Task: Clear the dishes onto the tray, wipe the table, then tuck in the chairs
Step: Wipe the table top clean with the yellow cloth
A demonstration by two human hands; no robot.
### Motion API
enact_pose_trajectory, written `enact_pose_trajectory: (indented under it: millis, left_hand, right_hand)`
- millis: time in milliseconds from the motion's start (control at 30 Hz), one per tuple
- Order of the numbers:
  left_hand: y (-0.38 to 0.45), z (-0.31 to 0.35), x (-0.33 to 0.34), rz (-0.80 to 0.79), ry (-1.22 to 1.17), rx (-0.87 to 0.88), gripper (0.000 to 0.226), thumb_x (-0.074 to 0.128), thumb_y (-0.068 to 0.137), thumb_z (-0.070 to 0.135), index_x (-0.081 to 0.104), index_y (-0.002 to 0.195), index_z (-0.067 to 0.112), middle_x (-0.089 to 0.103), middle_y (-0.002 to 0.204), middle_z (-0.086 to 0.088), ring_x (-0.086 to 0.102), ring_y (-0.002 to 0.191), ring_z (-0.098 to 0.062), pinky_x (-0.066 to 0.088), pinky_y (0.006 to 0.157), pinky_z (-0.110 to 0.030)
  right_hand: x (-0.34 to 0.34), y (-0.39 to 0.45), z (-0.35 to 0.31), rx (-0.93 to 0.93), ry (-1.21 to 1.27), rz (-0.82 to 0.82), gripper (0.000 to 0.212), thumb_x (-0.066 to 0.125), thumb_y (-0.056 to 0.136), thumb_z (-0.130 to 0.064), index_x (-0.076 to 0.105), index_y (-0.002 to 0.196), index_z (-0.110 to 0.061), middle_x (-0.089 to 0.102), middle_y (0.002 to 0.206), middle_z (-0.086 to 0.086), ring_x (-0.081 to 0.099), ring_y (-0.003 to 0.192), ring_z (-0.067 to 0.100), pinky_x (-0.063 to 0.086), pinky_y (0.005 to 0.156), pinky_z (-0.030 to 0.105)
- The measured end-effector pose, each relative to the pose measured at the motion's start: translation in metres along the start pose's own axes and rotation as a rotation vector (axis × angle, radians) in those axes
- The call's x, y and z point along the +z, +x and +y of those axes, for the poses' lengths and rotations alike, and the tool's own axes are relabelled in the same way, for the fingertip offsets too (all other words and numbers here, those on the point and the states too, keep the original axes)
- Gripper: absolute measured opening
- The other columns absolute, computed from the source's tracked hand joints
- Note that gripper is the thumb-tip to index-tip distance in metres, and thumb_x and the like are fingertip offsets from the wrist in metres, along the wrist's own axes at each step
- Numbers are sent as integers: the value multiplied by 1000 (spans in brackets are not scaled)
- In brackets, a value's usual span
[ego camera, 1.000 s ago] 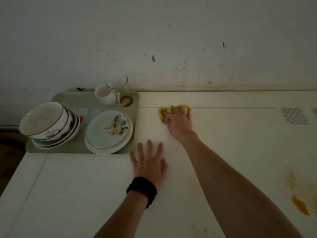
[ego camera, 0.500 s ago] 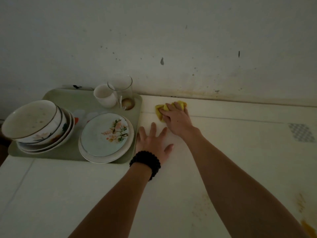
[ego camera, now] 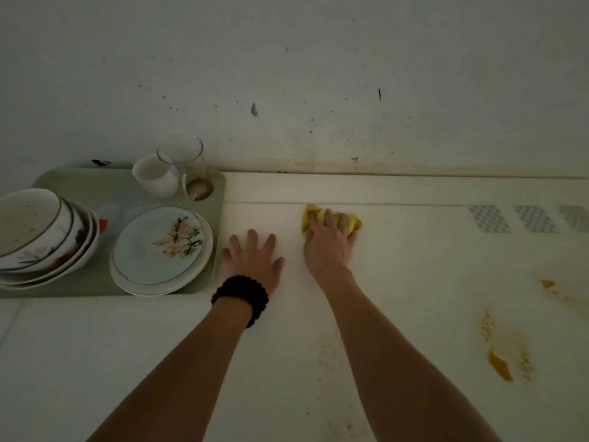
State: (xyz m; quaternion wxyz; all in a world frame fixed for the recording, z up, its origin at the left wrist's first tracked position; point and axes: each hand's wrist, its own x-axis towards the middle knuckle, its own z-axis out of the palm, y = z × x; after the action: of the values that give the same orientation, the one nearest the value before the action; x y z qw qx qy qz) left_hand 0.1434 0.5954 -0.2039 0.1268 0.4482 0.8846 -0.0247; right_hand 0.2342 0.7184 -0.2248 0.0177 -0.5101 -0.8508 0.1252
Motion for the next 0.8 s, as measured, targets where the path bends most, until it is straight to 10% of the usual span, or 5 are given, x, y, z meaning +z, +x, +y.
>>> enact_pose_trajectory:
  millis: [233, 600, 800]
  left_hand:
    - [-29, -5, 7, -41, -29, 50, 69, 36, 93, 63, 19, 152, 32, 14, 161, -5, 11, 146, -35, 21, 118, -44]
    - [-39, 2, 20, -84, -11, 43, 72, 28, 91, 69, 8, 153, 38, -2, 163, -7, -5, 147, -39, 7, 120, -50]
    - [-63, -4, 37, 9, -92, 99, 49, 33, 102, 31, 25, 150, 41, 16, 161, -7, 9, 148, -35, 19, 119, -46]
  right_hand:
    - [-3, -25, 8, -483, 23, -157, 45, 40, 104, -31, 39, 149, -41, 22, 165, -6, 5, 154, 24, 3, 123, 52]
    - [-18, -58, 63, 34, -11, -63, 48, 41, 100, -33, 41, 148, -33, 21, 164, 1, 10, 151, 32, 11, 120, 57]
    - [2, -114, 23, -264, 43, -112, 49, 42, 99, -31, 40, 148, -34, 20, 165, 0, 5, 153, 31, 1, 120, 60]
